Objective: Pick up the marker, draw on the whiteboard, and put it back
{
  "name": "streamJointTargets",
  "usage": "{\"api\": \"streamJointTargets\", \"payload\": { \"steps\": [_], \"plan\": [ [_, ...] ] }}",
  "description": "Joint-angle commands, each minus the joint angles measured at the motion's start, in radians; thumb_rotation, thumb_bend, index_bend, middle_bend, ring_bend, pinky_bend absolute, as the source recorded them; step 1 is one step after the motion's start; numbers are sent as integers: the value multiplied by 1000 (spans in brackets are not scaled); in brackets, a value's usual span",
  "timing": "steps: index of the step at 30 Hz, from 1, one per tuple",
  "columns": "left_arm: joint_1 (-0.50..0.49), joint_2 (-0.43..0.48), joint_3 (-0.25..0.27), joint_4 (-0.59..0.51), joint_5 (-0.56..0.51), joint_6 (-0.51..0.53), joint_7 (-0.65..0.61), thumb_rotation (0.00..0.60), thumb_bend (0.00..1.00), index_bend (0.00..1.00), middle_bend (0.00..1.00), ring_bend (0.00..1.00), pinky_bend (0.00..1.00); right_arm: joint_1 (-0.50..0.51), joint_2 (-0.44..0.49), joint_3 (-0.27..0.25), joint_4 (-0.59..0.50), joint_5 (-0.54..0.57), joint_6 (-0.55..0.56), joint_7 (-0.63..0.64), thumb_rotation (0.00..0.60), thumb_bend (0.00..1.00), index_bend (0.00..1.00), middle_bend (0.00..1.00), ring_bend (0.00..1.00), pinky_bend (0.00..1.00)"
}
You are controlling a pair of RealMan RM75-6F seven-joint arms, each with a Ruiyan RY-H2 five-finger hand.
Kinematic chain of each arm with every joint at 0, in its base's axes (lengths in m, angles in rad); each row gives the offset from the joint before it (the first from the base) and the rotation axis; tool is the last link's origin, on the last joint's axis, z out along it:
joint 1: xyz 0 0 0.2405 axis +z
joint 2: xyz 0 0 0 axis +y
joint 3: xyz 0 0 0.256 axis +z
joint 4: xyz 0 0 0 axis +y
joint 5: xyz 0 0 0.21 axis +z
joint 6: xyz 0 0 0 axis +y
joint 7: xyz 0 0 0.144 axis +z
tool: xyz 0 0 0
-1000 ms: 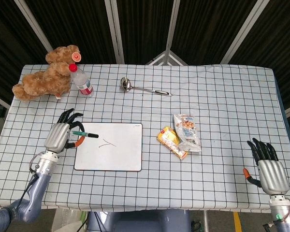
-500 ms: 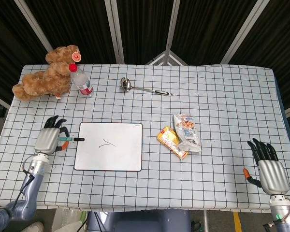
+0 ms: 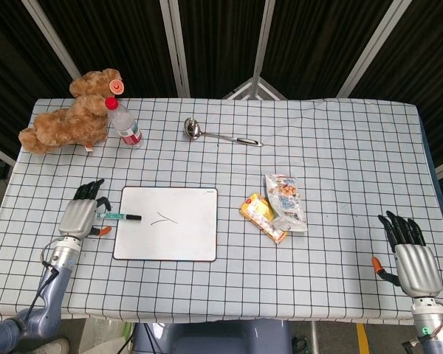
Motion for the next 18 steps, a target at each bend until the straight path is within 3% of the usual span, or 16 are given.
{"api": "streamJointTargets", "payload": {
  "steps": [1, 4, 9, 13, 18],
  "plan": [
    [14, 25, -7, -41, -13, 11, -12, 600, 164, 251, 0, 0, 0, 0, 0, 0, 0, 0, -1, 1, 600, 351, 0, 0, 0, 0],
    [36, 69, -7, -111, -5, 42, -32, 600, 149, 140, 0, 0, 0, 1, 1, -1, 1, -2, -2, 2, 600, 351, 0, 0, 0, 0],
    [88, 181, 17, -275, 73, 141, -32, 600, 127, 54, 0, 0, 0, 3, 3, -4, 4, -11, -3, -3, 600, 351, 0, 0, 0, 0],
    [173, 305, 95, -390, 197, 273, 3, 600, 113, 11, 0, 0, 0, 4, 3, -8, 13, -21, -1, -9, 600, 351, 0, 0, 0, 0],
    [290, 417, 191, -411, 298, 412, -7, 600, 102, 0, 0, 0, 0, 6, -1, -9, 17, -29, -1, -17, 600, 351, 0, 0, 0, 0]
  ]
}}
